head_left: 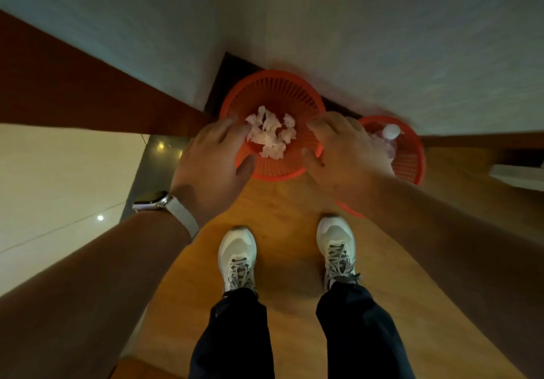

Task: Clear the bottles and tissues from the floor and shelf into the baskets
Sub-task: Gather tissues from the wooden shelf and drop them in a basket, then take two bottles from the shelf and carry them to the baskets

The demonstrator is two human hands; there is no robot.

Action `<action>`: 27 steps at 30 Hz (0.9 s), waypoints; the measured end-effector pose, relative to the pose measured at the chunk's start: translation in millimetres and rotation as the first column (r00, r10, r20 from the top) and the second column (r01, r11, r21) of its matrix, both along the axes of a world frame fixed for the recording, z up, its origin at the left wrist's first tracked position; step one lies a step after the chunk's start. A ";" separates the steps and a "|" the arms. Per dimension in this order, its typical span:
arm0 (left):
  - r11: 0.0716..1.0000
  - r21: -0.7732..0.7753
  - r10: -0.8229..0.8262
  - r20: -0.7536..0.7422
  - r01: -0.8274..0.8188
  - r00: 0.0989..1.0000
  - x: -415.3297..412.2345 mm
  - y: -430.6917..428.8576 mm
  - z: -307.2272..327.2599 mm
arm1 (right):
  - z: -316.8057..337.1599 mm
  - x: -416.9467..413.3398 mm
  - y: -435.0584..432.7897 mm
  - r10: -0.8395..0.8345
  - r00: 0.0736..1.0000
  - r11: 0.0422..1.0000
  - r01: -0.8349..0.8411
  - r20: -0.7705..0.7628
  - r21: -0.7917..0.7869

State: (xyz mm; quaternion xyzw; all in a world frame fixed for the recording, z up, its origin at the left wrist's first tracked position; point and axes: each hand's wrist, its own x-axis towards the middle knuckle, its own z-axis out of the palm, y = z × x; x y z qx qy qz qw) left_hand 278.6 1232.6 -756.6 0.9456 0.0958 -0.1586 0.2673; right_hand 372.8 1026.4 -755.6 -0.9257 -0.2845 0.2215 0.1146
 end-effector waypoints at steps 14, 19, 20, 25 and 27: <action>0.974 0.139 -0.201 0.187 0.177 0.961 -2.0 -4.0 245.1 | 258.4 -14.2 9.1 0.001 0.993 0.998 0.007 0.114 -0.064; 0.973 0.149 -0.201 0.199 0.174 0.959 -19.3 -4.6 346.2 | 365.5 -43.2 14.1 0.020 0.978 0.998 -0.006 0.206 -0.066; 0.973 0.151 -0.203 0.200 0.174 0.959 -22.0 -4.9 364.1 | 384.2 -50.0 14.5 0.023 0.975 0.998 -0.008 0.219 -0.070; 0.954 0.188 -0.282 0.289 0.235 0.915 -33.9 -12.6 445.4 | 471.8 -87.4 8.7 0.004 0.962 0.997 0.018 0.272 -0.079; 0.943 0.209 -0.319 0.337 0.260 0.886 -36.3 -21.3 469.0 | 499.0 -99.3 -1.8 -0.031 0.955 0.995 0.058 0.297 -0.082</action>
